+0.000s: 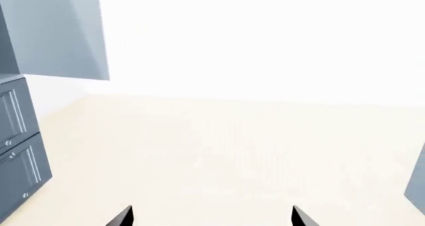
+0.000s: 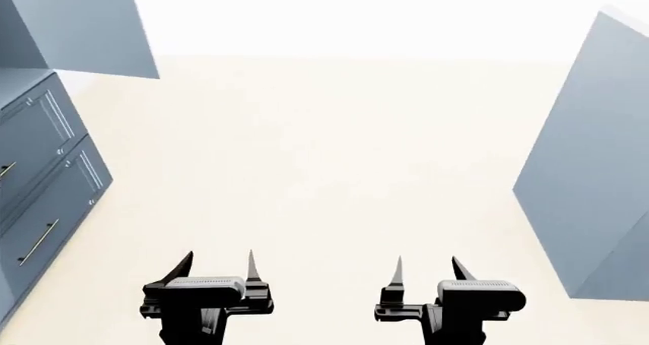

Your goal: Pick the lemon from the counter and place it in the cabinet.

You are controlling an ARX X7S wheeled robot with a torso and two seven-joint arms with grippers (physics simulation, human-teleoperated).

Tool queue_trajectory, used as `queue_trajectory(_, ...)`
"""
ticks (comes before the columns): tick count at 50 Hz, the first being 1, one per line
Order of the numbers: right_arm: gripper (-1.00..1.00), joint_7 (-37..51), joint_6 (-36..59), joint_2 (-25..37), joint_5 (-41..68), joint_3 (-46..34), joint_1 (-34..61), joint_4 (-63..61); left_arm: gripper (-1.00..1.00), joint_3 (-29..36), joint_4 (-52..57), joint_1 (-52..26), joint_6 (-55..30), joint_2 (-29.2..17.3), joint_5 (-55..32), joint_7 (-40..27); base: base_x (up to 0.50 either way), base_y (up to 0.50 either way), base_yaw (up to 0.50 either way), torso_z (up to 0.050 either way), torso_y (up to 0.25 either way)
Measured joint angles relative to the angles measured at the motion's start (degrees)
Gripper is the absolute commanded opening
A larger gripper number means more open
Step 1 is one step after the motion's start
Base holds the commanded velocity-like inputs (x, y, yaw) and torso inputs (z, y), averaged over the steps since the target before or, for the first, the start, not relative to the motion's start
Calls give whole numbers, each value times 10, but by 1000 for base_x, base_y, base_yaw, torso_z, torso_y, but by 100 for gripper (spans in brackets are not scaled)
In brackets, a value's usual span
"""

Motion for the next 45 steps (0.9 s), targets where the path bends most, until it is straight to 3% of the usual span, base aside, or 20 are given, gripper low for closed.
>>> queue_trajectory(20, 100, 16, -1, 9, -29, -16, 1, -15, 100, 5, 20, 4, -33, -9, -4, -15, 0, 0, 0, 0, 0)
queue_trajectory(33, 100, 46, 144, 11, -52, -9, 91, -108, 100, -33, 164, -55, -247, -57, -71, -54, 0, 0, 0, 0, 0)
queue_trajectory(45, 100, 27, 318, -2, -13, 14, 274, -130, 100, -65, 197, -253, -463, -97, -166, -50, 0, 0, 0, 0, 0)
